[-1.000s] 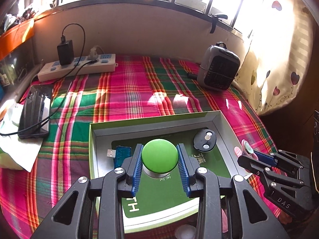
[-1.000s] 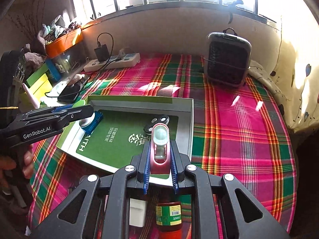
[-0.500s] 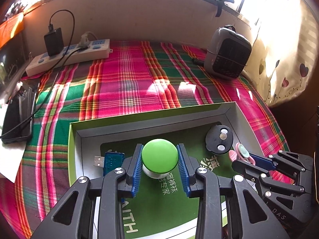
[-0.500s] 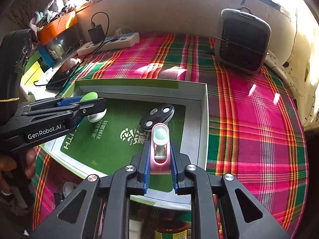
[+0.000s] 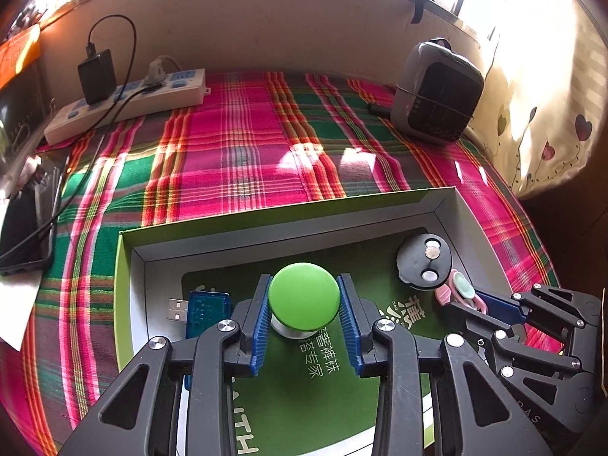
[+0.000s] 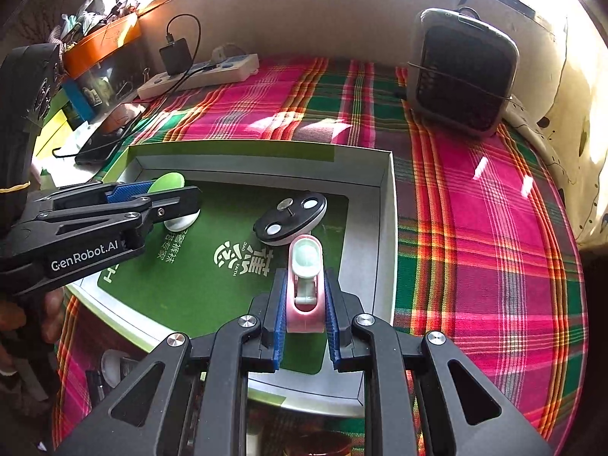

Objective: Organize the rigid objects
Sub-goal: 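Place the green-capped bottle and pink clip in the tray, opening both tools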

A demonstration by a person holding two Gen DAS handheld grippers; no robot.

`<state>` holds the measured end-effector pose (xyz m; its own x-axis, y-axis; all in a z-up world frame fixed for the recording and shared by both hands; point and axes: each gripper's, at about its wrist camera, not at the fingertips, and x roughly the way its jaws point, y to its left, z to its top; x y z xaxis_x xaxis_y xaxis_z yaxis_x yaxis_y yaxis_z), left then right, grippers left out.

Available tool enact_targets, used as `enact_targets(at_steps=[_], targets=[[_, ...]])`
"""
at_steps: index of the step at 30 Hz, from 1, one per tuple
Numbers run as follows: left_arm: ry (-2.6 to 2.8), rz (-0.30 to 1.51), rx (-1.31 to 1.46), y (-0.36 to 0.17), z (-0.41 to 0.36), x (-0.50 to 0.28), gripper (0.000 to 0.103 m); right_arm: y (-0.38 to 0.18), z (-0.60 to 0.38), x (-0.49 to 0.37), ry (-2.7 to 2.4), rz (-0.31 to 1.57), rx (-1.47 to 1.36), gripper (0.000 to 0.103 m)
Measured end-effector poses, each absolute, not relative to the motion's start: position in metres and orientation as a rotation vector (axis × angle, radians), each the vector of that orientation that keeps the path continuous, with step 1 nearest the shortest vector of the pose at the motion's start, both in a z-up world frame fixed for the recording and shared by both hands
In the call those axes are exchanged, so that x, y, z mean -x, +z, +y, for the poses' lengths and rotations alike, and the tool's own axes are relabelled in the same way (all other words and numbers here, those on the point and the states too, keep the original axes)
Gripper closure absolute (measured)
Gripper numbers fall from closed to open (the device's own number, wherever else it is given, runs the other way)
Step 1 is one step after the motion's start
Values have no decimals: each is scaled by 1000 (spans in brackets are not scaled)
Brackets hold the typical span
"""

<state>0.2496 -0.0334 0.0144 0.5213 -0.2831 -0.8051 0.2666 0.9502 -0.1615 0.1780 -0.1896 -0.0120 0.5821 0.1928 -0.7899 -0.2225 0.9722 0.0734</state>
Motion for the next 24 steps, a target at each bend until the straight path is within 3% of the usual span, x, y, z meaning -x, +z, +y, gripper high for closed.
enact_targets(at_steps=[20, 24], targets=[[-318, 957, 21, 17, -31, -249, 70, -11, -190, -176, 244, 902, 27, 83], [-333, 944, 40, 23, -30, -244, 63, -9, -192, -173, 243, 887, 19, 78]])
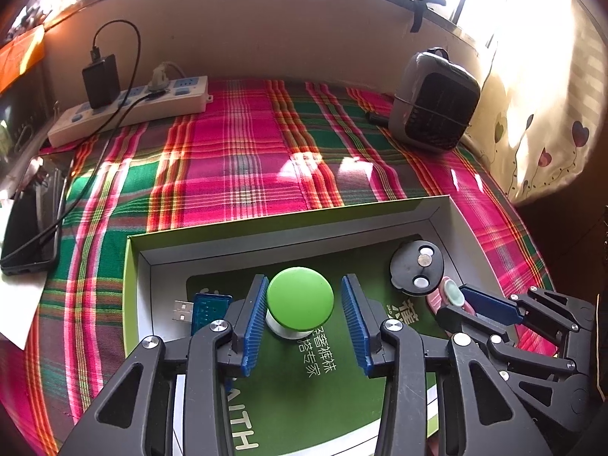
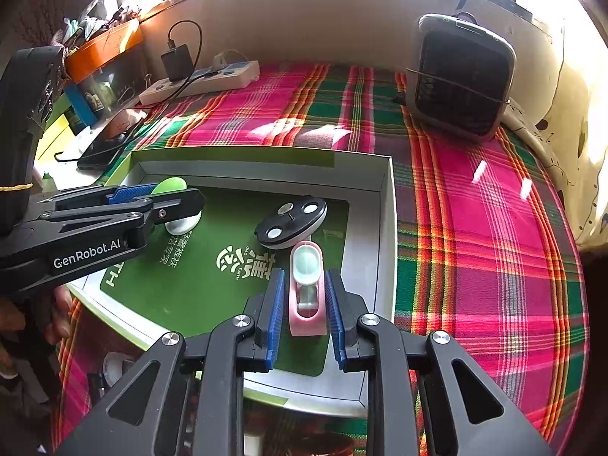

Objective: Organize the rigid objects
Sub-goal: 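Place the green-capped bottle and pink clip in the tray, opening both tools, then grasp the silver lighter with the left tool and lift it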

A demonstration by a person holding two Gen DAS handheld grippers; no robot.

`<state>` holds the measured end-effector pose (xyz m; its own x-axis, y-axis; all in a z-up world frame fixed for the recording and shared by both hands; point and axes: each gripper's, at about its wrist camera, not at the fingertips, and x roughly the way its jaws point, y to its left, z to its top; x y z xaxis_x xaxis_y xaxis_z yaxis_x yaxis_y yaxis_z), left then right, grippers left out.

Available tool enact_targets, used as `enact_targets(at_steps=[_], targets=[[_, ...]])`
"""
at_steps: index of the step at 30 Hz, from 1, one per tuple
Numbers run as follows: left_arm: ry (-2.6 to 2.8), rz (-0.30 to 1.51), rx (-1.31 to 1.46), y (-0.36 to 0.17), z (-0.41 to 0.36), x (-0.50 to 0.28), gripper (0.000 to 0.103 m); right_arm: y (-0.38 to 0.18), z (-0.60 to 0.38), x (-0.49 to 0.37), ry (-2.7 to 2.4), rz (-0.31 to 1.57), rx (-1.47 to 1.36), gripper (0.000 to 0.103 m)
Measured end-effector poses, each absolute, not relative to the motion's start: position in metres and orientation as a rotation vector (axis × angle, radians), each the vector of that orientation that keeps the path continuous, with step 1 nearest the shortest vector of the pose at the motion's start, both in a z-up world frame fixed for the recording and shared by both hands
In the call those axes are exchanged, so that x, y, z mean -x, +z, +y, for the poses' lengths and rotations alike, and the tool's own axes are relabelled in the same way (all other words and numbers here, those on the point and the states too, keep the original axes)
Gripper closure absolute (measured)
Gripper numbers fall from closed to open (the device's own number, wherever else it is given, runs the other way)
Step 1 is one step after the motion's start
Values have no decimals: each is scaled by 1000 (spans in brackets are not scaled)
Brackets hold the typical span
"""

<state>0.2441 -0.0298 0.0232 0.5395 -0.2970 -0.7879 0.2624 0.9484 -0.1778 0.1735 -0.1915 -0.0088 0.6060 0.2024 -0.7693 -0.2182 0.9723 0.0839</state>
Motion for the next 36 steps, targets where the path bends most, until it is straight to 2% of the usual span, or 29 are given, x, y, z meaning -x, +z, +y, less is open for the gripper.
enact_targets(at_steps=[6, 28, 36], targets=[[-337, 918, 40, 35, -29, -234, 63, -3, -195, -167, 249, 862, -4, 65], [-308, 854, 46, 60, -12, -167, 62, 17, -218, -112, 211, 783, -70, 65], [-306, 874, 53, 48, -6, -127, 62, 16, -241, -84, 180, 755, -131, 65]])
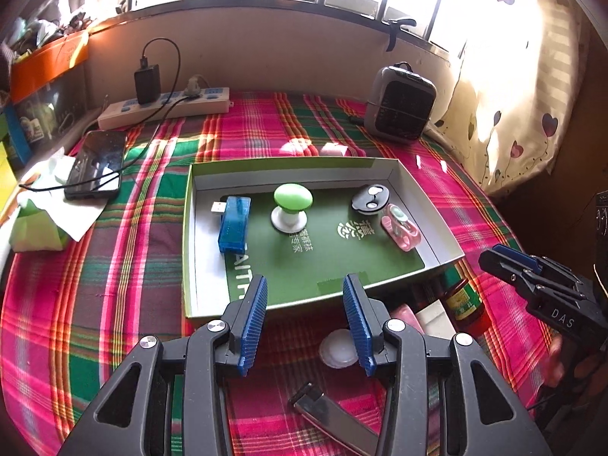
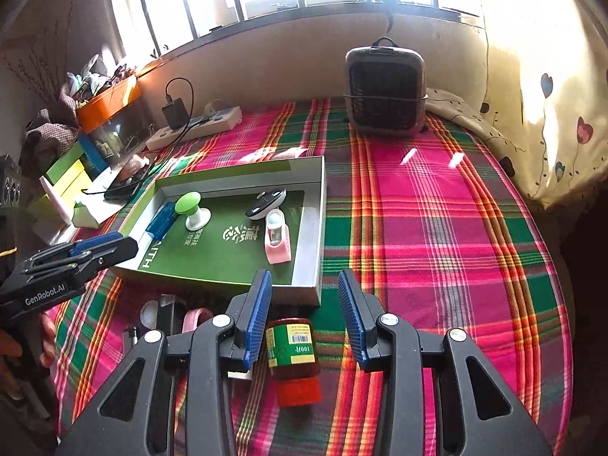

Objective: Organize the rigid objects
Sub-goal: 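Grasp the silver lighter with the left tool and lift it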

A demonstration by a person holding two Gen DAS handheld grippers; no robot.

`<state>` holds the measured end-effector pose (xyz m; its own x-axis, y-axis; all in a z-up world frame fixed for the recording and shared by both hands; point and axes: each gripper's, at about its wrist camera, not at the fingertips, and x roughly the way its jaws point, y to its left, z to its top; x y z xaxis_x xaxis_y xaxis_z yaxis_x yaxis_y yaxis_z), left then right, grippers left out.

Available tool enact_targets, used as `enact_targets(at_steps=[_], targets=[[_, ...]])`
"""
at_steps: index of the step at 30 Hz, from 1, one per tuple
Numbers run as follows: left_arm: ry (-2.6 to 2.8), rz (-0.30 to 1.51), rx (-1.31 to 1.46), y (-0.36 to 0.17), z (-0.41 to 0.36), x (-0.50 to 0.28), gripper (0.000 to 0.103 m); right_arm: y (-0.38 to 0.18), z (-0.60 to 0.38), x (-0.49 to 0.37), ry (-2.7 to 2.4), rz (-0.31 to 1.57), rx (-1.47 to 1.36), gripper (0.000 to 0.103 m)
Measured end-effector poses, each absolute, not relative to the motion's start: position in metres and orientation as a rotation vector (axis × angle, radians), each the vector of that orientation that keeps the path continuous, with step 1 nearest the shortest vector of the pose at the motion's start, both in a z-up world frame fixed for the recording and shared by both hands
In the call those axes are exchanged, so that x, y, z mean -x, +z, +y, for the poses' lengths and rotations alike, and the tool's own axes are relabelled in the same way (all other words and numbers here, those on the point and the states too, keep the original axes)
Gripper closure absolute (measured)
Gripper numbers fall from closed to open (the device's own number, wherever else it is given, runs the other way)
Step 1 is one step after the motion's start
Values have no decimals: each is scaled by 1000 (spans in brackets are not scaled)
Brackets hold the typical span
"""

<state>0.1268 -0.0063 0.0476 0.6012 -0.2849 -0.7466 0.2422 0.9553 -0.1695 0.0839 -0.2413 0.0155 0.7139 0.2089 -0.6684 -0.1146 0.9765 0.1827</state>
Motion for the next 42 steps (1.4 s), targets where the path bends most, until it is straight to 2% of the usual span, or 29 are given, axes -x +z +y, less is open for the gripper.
enact_targets(at_steps=[19, 32, 42], targets=[[-249, 953, -14, 20, -24, -63, 62, 4, -262, -44, 166, 714, -195, 65], [-215, 987, -86, 8, -35, -49, 62, 1, -262, -37, 183, 713, -203, 65], [-169, 969, -91, 6, -14, -45, 62, -5, -262, -35, 178, 734, -200, 65]])
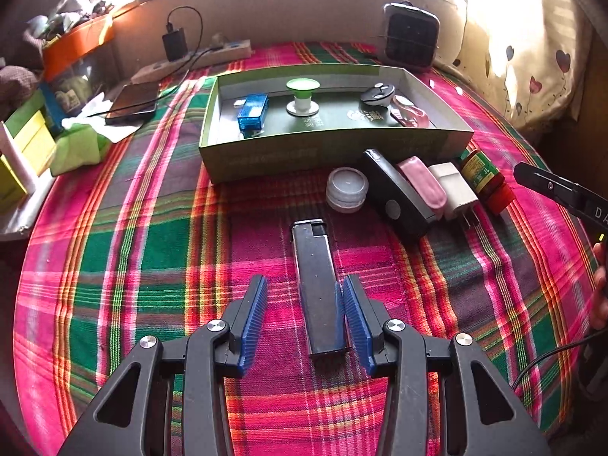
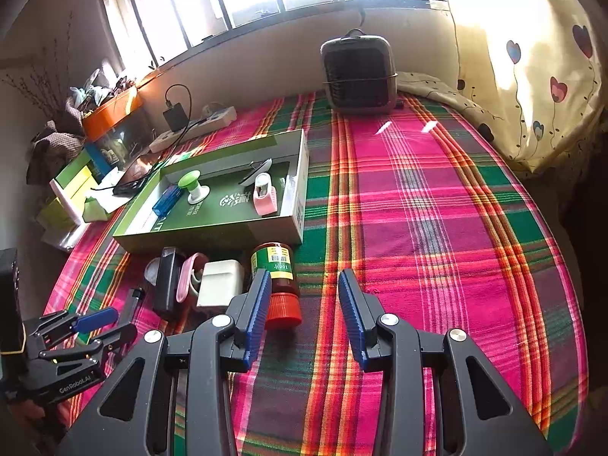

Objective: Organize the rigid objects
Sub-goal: 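Grasp the silver lighter with the left tool and lift it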

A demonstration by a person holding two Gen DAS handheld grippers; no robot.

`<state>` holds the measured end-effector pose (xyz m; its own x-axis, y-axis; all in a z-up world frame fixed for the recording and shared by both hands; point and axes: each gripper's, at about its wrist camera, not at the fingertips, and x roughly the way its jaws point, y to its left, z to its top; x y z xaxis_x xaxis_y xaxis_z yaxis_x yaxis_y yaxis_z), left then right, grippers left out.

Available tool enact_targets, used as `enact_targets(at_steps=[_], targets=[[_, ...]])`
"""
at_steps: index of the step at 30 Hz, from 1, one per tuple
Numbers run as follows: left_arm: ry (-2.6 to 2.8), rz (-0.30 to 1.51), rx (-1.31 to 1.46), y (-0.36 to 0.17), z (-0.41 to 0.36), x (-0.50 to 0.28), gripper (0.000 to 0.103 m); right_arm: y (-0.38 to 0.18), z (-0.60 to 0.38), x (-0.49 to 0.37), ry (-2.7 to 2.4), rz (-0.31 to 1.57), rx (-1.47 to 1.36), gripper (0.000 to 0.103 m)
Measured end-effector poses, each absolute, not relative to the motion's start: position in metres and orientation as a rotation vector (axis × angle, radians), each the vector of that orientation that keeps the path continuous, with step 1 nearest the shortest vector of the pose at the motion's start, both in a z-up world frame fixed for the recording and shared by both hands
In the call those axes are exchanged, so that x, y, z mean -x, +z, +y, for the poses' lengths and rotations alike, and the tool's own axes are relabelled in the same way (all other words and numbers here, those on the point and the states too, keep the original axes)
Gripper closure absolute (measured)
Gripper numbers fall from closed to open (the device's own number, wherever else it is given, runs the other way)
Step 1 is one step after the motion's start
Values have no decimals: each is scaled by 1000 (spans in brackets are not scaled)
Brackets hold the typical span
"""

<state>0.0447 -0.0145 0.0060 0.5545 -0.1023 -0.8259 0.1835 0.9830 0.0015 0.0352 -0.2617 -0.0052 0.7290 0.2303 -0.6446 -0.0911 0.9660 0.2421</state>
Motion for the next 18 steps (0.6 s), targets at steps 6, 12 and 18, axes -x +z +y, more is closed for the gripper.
enact_targets(at_steps=[6, 12, 18], targets=[[-169, 929, -115, 4, -11, -50, 62, -8, -261, -33, 173, 744, -197, 65], [-174, 911, -128, 3, -9, -57, 62, -10, -262, -31, 161, 756, -195, 65], [-178, 896, -122, 3, -6, -57, 72, -13, -261, -32, 147, 768, -192, 65]])
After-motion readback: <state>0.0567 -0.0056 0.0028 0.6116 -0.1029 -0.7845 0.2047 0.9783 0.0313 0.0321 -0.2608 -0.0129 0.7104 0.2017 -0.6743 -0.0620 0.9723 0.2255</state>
